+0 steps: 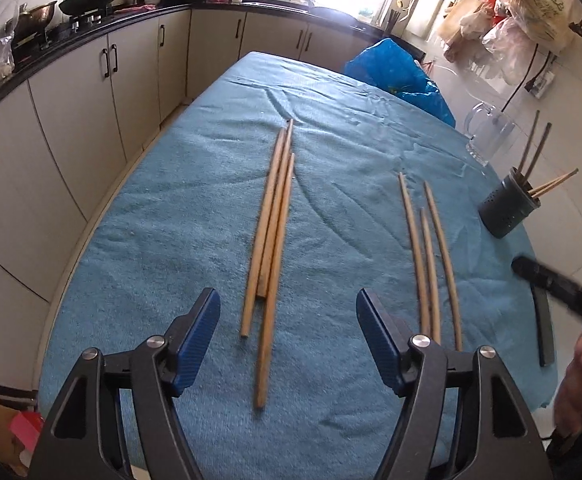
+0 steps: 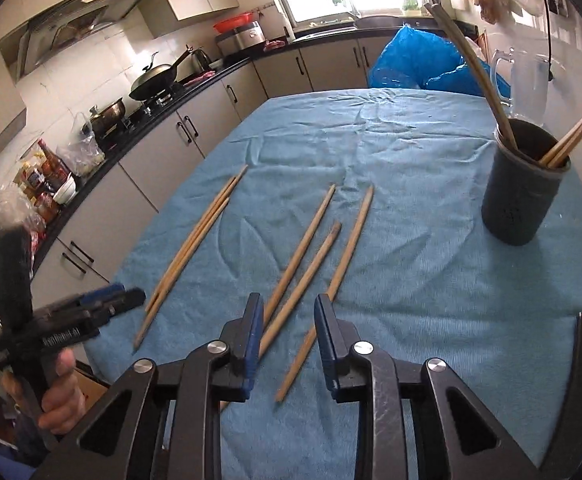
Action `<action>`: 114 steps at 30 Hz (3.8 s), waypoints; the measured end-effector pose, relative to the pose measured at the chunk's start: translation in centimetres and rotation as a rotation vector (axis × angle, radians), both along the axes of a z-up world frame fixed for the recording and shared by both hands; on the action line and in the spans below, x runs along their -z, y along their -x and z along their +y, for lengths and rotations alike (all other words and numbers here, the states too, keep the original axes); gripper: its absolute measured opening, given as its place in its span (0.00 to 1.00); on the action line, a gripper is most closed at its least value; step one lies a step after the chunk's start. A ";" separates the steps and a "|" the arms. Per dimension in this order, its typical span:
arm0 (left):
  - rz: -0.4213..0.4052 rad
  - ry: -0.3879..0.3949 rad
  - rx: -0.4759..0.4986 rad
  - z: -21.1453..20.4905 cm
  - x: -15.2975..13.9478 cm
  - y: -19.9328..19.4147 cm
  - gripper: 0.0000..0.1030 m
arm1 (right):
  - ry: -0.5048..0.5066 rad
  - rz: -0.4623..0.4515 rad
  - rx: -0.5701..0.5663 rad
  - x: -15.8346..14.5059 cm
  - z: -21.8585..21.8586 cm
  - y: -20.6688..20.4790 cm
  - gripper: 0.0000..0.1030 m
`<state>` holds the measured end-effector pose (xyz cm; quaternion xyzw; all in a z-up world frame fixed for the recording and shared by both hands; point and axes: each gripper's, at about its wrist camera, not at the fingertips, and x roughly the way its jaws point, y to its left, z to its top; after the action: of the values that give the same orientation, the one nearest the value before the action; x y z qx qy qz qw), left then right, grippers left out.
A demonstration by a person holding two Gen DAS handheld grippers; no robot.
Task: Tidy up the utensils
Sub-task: 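Move both open tools back over the chopsticks lying on the towel, then close the right tool on one wooden chopstick, then close the left tool on a chopstick while the right tool lifts its chopstick, then carry both held chopsticks upright over to the black utensil cup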
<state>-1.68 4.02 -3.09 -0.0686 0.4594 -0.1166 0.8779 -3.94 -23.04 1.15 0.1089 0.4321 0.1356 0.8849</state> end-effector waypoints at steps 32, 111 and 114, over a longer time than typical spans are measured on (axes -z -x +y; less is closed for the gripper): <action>0.048 -0.094 0.056 0.1 -2.5 -8.0 0.67 | 0.009 0.207 0.033 3.5 4.0 -14.5 0.06; -0.298 -0.110 0.003 -5.3 -16.0 -2.6 0.07 | -0.067 -0.335 -0.010 -7.9 1.7 0.8 0.06; -0.302 -0.107 0.009 -5.4 -16.4 -2.4 0.07 | -0.064 -0.348 0.001 -8.2 1.6 1.1 0.06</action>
<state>0.75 -1.38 13.30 -0.0016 0.3281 -0.1048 0.9388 -4.99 -21.47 9.38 0.1120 0.2679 0.1656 0.9425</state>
